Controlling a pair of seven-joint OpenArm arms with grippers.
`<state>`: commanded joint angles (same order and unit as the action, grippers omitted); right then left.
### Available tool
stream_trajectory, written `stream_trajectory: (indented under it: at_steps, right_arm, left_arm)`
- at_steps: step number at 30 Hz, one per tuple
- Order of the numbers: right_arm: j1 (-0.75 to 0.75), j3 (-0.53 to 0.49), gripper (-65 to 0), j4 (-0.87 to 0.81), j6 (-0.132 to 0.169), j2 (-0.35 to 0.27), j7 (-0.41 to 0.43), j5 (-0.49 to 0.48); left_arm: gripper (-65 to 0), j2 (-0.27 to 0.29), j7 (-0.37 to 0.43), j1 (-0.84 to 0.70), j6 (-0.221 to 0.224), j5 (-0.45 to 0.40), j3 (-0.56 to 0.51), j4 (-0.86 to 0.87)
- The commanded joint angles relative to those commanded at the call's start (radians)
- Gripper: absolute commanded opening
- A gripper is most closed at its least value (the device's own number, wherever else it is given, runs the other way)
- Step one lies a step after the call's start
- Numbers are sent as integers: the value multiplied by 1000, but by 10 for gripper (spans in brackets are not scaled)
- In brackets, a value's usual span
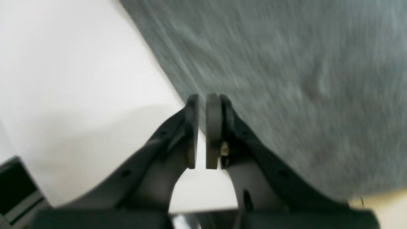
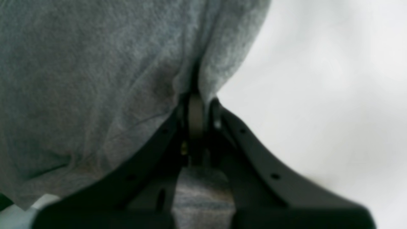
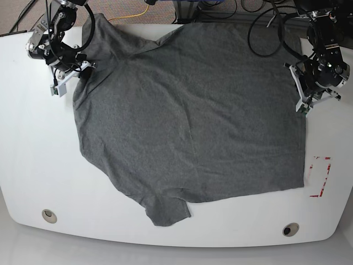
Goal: Layout the t-shirt on the table in an organized manner, then fold the t-shirt properly
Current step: 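Lower the left gripper to the shirt's side edge and grasp it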
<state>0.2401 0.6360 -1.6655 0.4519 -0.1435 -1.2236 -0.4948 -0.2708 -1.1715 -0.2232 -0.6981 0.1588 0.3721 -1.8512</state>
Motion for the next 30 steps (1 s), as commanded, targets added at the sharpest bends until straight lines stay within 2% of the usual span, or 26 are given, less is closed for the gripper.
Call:
stream_trajectory:
  at_steps: [11,15,19,26,30]
  right_arm:
    - [0,0,-650,0,0,0,0,0]
    - [0,0,-650,0,0,0,0,0]
    - [0,0,-650,0,0,0,0,-2]
    - [0,0,-650,0,0,0,0,-2]
    - [0,0,-650,0,0,2,0,-2]
  left_arm:
    - [-622,-6,2,40,0,0,-115,169]
    - [-622,-38,8,84,0,2,-163,244]
    - [-622,-69,84,144,0,0,-222,344]
    - [-622,-112,117,308,0,2,-322,546]
    - [-622,-129,192,382,0,0,-345,634]
